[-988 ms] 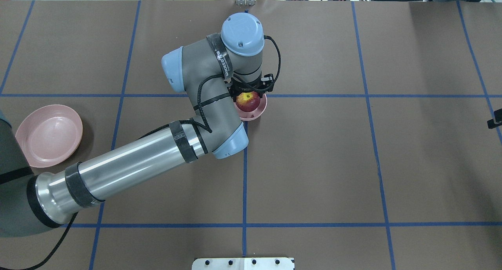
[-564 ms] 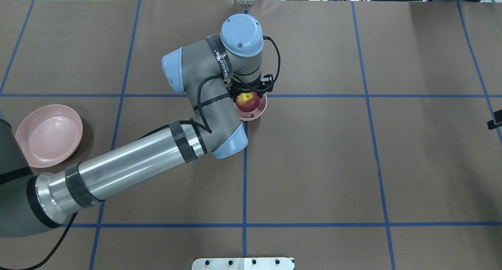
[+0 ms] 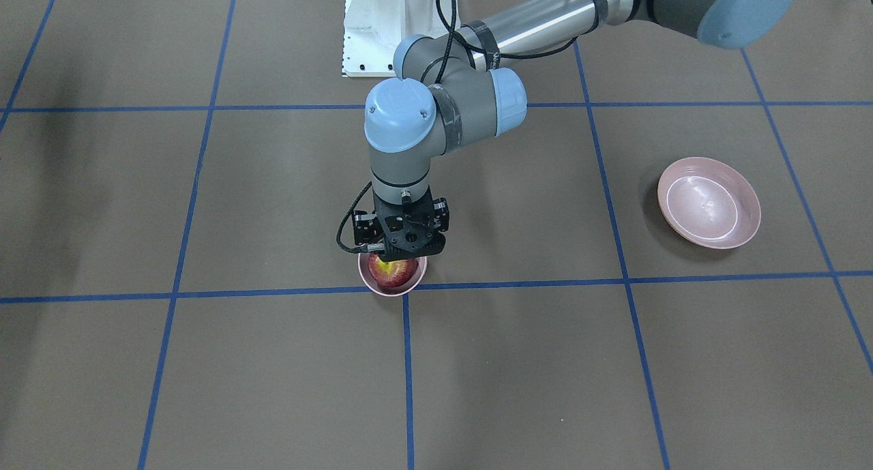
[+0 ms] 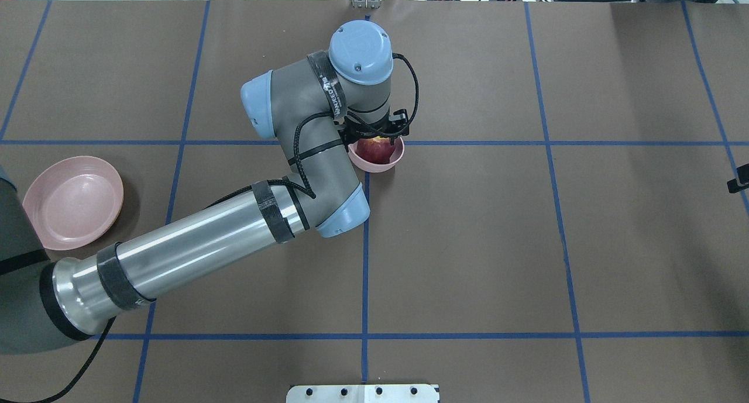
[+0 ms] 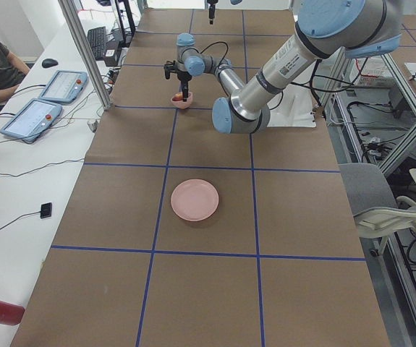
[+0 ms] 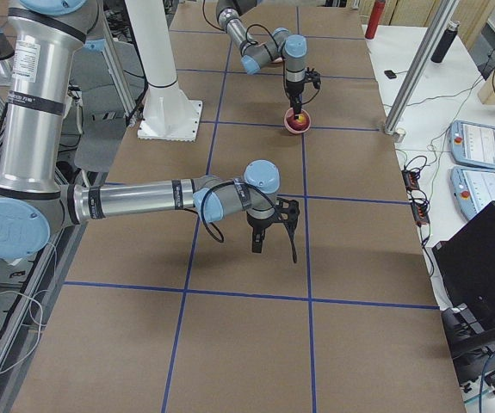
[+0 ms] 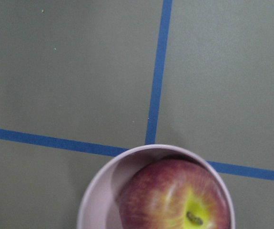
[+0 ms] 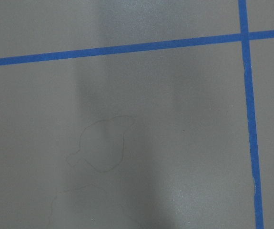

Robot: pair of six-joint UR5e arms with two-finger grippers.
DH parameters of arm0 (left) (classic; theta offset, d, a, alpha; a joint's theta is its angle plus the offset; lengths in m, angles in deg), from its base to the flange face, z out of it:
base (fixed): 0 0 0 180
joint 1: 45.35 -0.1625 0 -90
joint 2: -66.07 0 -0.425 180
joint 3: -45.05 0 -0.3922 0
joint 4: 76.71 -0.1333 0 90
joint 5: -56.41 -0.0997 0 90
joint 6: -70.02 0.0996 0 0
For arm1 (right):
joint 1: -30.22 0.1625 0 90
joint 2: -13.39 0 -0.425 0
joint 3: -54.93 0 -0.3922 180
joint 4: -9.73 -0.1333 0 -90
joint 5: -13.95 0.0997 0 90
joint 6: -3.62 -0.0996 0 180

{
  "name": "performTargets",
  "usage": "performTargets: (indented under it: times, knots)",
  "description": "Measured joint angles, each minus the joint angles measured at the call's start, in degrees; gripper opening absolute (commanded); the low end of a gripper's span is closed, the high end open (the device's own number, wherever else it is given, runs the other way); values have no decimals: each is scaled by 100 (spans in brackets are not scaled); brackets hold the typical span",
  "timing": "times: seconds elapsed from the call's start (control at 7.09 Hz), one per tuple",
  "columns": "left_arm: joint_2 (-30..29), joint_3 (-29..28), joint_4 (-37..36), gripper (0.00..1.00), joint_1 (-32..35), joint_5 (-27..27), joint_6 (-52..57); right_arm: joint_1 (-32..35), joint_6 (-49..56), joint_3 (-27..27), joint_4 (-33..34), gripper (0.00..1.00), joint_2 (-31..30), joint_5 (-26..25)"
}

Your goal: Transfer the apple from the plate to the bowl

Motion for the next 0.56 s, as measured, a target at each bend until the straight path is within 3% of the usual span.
performTargets:
  times: [0.28, 0.56]
  knots:
    - [216, 530, -118, 98, 34, 19, -9, 4, 2, -3, 0, 100, 18, 0]
    - [1009, 1851, -661, 98, 142, 45, 126, 25, 3, 2, 0, 100, 17, -16]
